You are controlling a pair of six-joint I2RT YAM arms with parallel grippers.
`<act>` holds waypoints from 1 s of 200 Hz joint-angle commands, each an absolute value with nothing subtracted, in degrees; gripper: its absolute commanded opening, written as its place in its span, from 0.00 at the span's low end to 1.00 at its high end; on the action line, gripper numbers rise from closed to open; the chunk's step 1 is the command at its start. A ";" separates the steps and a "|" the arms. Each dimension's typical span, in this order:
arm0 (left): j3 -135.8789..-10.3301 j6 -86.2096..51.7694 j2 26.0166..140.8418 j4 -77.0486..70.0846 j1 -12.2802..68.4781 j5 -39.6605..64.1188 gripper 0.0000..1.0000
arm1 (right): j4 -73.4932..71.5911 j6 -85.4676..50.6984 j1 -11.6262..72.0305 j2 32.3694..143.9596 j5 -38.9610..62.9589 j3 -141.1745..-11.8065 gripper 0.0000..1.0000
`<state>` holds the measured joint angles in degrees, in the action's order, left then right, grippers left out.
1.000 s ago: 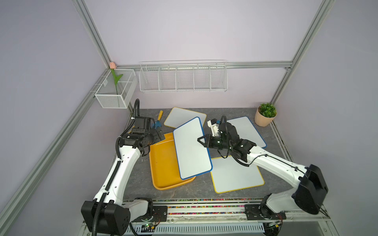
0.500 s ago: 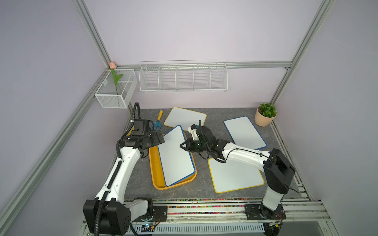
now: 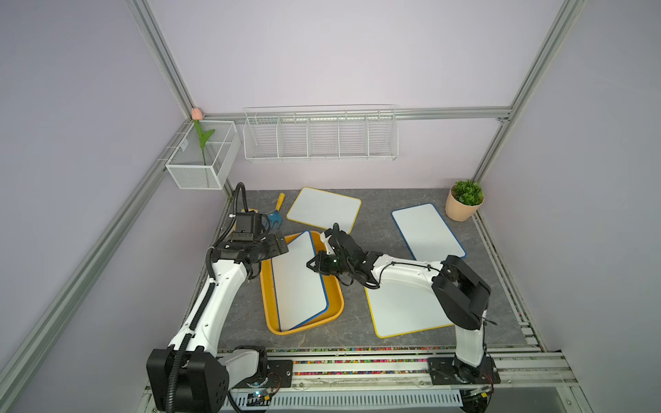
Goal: Put the whiteboard into the storage box
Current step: Place the whiteboard in the storage box.
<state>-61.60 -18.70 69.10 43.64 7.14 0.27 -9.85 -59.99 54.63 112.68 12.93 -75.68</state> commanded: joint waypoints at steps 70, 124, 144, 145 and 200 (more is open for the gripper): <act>-60.86 -17.05 68.89 43.94 6.86 -1.38 1.00 | -8.15 -58.05 55.11 115.20 13.73 -79.63 0.50; -60.82 -17.22 68.77 44.21 6.86 -2.61 0.99 | -0.98 -53.56 54.77 113.21 10.24 -79.66 0.84; -60.73 -17.31 68.66 44.21 6.86 -3.25 0.99 | 1.66 -51.98 54.84 112.18 7.80 -79.64 0.94; -60.73 -17.31 68.70 44.21 6.86 -3.29 0.99 | 1.80 -51.87 54.80 112.12 7.68 -79.68 0.95; -60.82 -17.71 69.30 44.47 6.86 -4.52 0.99 | 7.69 -46.60 55.19 108.90 0.18 -79.55 0.89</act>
